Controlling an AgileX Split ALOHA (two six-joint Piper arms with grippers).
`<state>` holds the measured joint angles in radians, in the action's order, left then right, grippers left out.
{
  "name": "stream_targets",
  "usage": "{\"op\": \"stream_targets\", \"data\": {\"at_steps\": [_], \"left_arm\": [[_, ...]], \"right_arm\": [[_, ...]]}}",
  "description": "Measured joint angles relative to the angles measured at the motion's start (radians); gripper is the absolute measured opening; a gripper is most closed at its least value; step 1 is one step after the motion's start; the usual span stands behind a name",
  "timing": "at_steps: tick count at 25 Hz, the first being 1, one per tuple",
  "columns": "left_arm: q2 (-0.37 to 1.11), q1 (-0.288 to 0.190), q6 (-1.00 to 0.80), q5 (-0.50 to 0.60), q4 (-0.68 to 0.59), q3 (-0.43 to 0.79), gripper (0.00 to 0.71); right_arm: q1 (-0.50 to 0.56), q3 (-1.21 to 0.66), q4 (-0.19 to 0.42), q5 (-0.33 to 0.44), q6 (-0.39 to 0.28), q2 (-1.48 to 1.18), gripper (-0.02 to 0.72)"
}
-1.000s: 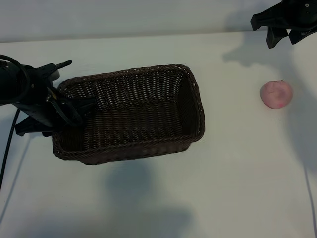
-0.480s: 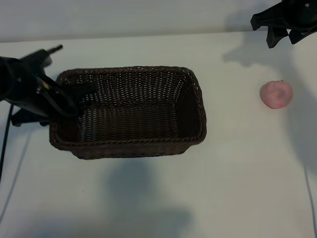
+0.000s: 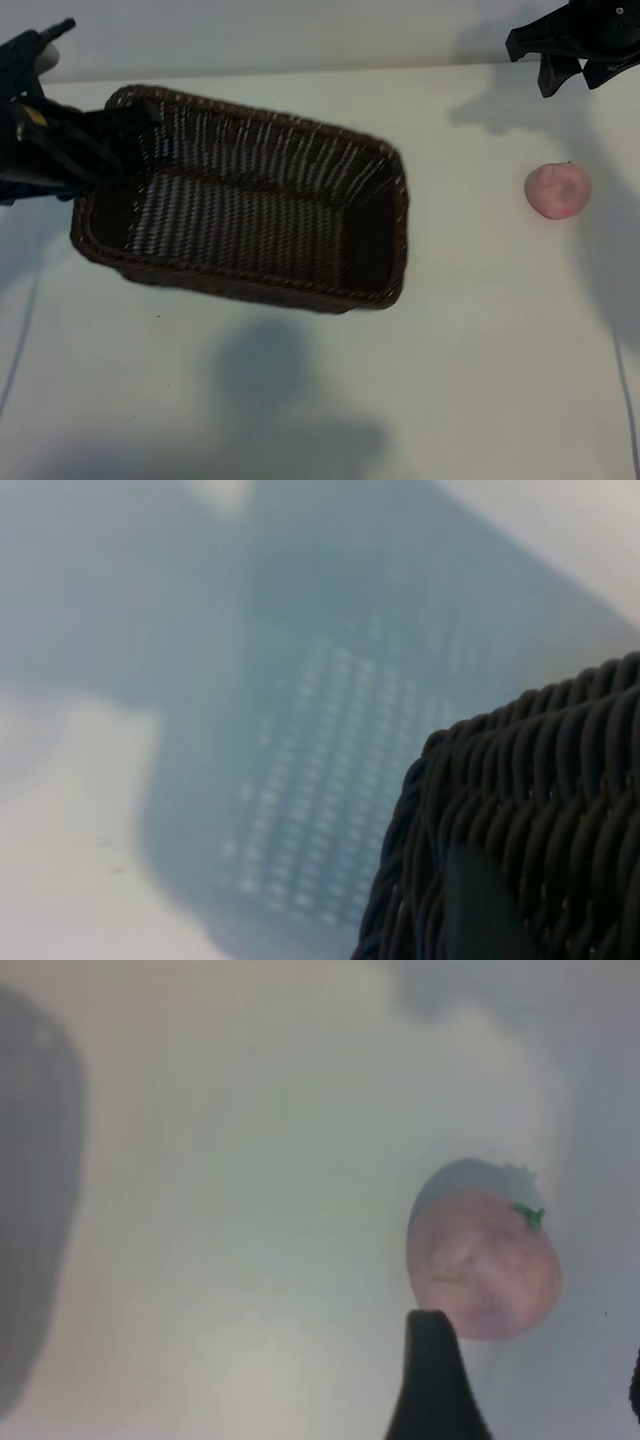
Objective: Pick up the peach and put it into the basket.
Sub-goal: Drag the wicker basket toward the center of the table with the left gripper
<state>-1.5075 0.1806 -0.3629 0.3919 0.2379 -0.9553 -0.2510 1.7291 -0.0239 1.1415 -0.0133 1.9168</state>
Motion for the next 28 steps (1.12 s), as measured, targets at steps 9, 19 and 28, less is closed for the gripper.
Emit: {"op": "stream_targets", "data": {"at_steps": [9, 19, 28], "left_arm": [[-0.009, 0.000, 0.184, -0.081, 0.238, -0.017, 0.305], [-0.249, 0.045, 0.198, -0.130, 0.301, -0.168, 0.305], [-0.425, 0.081, 0.203, -0.162, 0.385, -0.235, 0.305]], "right_arm": [[0.000, 0.000, 0.000, 0.000, 0.000, 0.000, 0.465], [0.000, 0.000, 0.000, 0.001, 0.000, 0.000, 0.465], [0.000, 0.000, 0.000, 0.004, 0.000, 0.000, 0.465]]}}
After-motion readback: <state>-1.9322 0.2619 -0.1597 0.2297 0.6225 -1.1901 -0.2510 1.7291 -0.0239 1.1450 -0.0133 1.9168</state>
